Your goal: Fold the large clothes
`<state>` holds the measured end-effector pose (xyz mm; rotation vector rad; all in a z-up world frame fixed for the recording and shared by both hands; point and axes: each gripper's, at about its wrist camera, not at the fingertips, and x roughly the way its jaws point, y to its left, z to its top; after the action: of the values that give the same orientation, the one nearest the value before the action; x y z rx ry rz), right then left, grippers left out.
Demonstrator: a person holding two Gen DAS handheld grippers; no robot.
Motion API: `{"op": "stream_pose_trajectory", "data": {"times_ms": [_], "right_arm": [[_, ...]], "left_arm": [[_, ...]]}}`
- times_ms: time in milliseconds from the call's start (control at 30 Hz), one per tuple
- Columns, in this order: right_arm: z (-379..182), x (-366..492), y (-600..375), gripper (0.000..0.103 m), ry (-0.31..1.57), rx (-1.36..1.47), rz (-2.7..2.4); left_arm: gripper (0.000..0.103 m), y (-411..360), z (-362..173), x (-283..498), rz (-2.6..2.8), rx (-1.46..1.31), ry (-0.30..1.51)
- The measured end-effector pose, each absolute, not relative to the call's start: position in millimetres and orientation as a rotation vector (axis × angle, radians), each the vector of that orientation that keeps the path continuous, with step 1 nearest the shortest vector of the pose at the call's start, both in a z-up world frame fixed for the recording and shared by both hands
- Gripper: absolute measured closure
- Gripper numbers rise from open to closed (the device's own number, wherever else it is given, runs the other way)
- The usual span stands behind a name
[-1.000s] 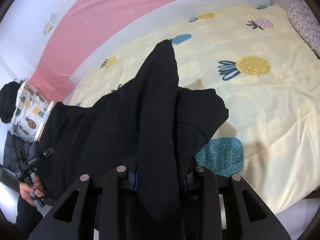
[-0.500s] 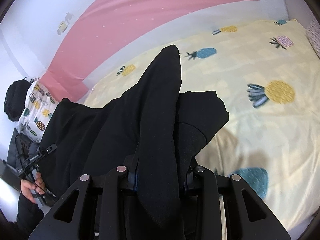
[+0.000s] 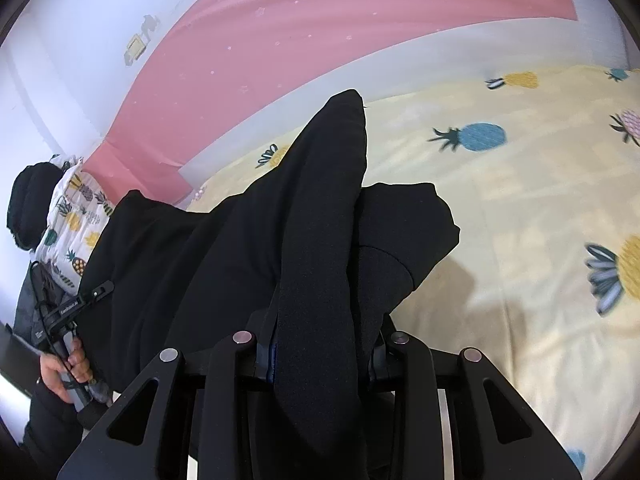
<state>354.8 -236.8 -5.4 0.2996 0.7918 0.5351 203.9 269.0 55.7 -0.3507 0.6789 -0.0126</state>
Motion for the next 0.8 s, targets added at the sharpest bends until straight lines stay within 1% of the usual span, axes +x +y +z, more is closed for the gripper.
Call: {"op": "stream_pose_trajectory", "data": {"times_ms": [167,300,400,500,533,567,600,633,667,700,733,800], "right_arm": [[-19.8,397.0,-211.5,0.072,0.796,0.314,0.547],[-41.0,434.0,-191.1,0.072,0.819,0.323,0.551],[-66.1,455.9,-177.9,0.072,0.858,0.325,0.541],[-97.7,468.8,-176.4,0.069,0.916,0.317,0.5],[-108.5,470.7,-181.9,0.066,0.935,0.334,0.492],[-116.6,472.5,-187.2,0.06,0.951,0.353,0.49],[-126.0,473.2,-192.5,0.056,0.97,0.375,0.488],[-132.4,472.7,-196.1,0.049,0.979,0.389,0.486],[-134.5,473.4,-195.0,0.044,0.981,0.392,0.484],[-136.1,472.9,-194.7,0.042,0.983,0.389,0.474],[-136.3,472.5,-194.7,0.038,0.987,0.388,0.46],[-132.8,471.2,-194.0,0.036,0.997,0.384,0.441]], "left_arm": [[0.075,292.6,50.4,251.4,-0.005,-0.32,0.662],[0.075,310.8,31.9,284.0,0.011,-0.31,0.664],[0.075,325.8,2.9,303.5,0.034,-0.317,0.69],[0.074,341.2,-40.0,315.1,0.081,-0.345,0.745],[0.073,348.2,-55.5,316.2,0.099,-0.363,0.762],[0.072,356.0,-70.7,316.0,0.11,-0.393,0.777],[0.066,361.9,-83.9,315.4,0.11,-0.42,0.786],[0.059,364.9,-93.7,315.1,0.108,-0.431,0.791],[0.055,365.0,-101.4,314.8,0.118,-0.422,0.791],[0.048,363.6,-105.0,313.6,0.131,-0.408,0.787],[0.044,362.4,-107.6,314.1,0.146,-0.399,0.787],[0.043,363.4,-105.7,314.1,0.161,-0.417,0.797]]}}
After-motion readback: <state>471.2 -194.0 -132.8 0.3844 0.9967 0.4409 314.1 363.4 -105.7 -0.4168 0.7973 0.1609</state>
